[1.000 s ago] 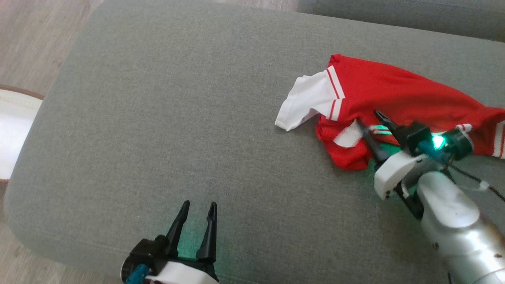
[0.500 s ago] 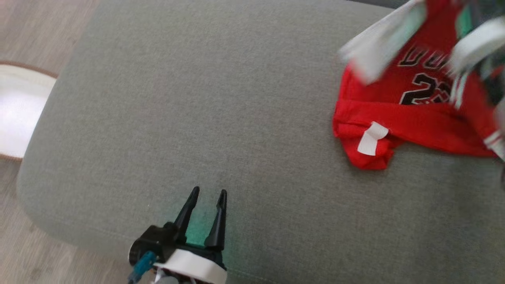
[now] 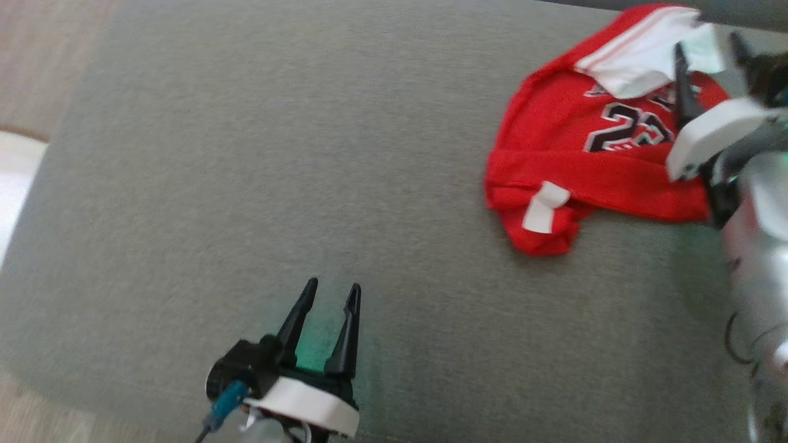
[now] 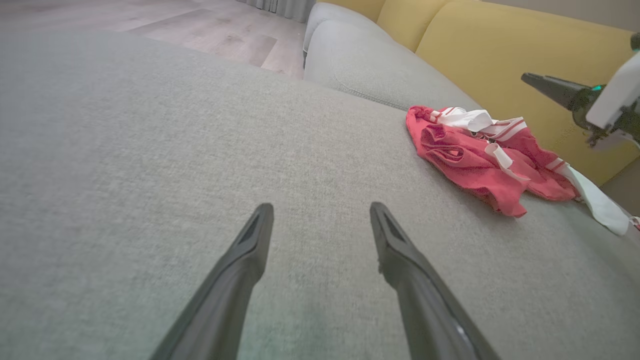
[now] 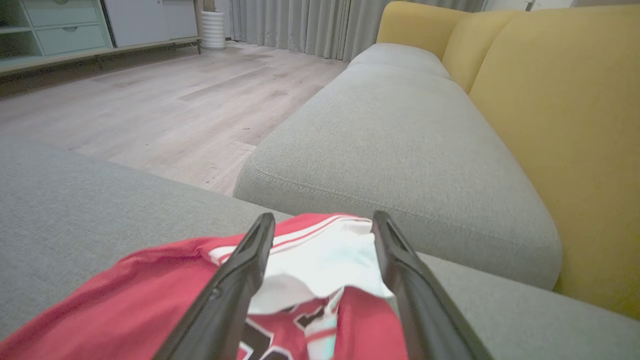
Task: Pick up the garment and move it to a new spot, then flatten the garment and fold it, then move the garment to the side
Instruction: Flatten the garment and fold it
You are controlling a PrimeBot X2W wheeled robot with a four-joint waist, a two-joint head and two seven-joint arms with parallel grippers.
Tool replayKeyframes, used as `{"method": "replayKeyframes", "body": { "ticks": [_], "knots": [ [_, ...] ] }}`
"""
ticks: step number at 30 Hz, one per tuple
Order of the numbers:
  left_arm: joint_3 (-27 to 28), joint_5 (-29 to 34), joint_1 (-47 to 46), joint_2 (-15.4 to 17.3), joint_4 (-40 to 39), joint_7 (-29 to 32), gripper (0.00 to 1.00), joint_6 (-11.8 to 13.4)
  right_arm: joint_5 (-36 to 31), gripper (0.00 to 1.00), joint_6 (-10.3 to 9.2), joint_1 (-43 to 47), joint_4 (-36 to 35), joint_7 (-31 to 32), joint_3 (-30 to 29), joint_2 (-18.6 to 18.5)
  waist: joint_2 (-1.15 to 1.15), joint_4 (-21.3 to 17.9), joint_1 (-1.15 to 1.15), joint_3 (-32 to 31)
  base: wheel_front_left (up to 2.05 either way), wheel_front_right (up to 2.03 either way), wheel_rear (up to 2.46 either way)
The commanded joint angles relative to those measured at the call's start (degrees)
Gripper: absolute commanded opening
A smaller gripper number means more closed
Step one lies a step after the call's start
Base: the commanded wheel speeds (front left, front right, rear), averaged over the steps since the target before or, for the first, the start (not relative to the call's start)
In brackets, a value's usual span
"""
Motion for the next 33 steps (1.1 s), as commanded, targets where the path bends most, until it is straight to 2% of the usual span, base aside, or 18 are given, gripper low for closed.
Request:
{"method": "replayKeyframes", "body": {
  "ticks": [1,7,13,18,23,33],
  "knots": [
    [1.41,0.16,-2.68,0.03,-1.80,-0.57,1.00,0.11,0.41,1.00,-0.05,-0.07,-2.93,-0.71,1.20,0.71,0.00,-2.45,0.00,-0.23,0.00,0.00,0.00],
    [-0.42,-2.43,-8.71,0.03,-0.09,-0.57,1.00,-0.88,6.22,1.00,-0.05,13.71,-19.43,-0.78,3.58,3.00,0.00,-8.76,0.00,0.26,0.00,0.00,0.00],
    [-3.95,-7.48,-18.53,0.03,5.07,-0.57,1.00,-2.19,9.71,1.00,-0.05,23.47,-28.95,-0.79,5.17,3.93,0.00,-15.01,0.00,1.88,0.00,0.00,0.00],
    [-6.27,-13.64,-24.49,0.03,11.97,-0.57,1.00,-2.80,10.16,1.00,-0.05,26.77,-32.27,-0.79,6.62,4.87,0.00,-19.09,0.00,2.94,0.00,0.00,0.00],
    [-8.12,-17.89,-27.84,0.03,18.43,-0.57,1.00,-3.03,10.12,1.00,-0.05,27.95,-33.55,-0.79,6.68,5.58,0.00,-20.89,0.00,3.42,0.00,0.00,0.00],
    [-7.52,-17.97,-28.93,0.03,19.45,-0.57,1.00,-3.20,9.75,1.00,-0.05,28.44,-34.09,-0.79,6.75,6.30,0.00,-21.05,0.00,3.62,0.00,0.00,0.00]
  ]
}}
